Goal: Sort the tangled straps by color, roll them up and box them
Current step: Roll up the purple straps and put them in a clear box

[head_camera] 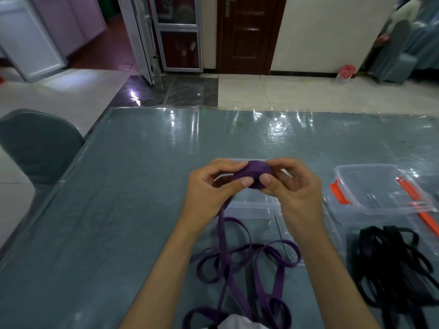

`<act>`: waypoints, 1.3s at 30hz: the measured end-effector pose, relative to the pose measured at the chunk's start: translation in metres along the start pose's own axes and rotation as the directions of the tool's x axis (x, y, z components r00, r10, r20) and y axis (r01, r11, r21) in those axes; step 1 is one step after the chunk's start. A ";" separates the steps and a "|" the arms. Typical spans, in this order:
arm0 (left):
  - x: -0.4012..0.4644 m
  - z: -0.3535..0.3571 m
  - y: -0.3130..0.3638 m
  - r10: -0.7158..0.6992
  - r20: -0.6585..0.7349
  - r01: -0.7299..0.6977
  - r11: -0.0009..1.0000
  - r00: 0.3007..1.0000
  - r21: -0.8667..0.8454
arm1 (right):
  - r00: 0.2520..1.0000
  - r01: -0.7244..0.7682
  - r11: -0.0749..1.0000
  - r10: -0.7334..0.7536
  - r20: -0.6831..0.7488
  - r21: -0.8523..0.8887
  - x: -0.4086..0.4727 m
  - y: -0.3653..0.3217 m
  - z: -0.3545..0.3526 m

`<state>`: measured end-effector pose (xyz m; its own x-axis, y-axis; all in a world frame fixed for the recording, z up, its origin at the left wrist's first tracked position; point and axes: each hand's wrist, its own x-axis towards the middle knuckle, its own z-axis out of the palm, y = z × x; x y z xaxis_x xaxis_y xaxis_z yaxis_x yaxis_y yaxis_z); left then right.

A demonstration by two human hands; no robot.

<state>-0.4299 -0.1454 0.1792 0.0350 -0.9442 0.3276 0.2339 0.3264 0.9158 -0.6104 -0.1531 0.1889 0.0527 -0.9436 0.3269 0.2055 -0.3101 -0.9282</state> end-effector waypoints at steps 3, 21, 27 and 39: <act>0.008 -0.008 0.009 -0.024 0.031 0.021 0.996 0.999 0.091 | 0.998 -0.059 0.998 0.060 0.016 -0.025 -0.001 0.004 -0.001; -0.002 0.003 0.009 0.040 -0.161 -0.037 0.999 0.986 0.023 | 0.998 0.055 0.996 -0.053 0.035 -0.067 0.017 -0.007 0.010; 0.004 0.001 0.021 -0.010 -0.129 0.014 0.999 0.992 0.033 | 0.992 -0.059 0.998 0.059 0.116 -0.007 0.018 -0.010 -0.003; 0.015 -0.006 0.034 0.079 -0.033 -0.072 0.981 0.996 0.179 | 0.997 -0.028 0.999 0.030 0.073 -0.033 0.018 -0.017 0.003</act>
<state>-0.4159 -0.1488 0.2138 0.0855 -0.9162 0.3914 0.0534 0.3965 0.9165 -0.6098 -0.1642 0.2111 0.1298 -0.9416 0.3106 0.1715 -0.2872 -0.9424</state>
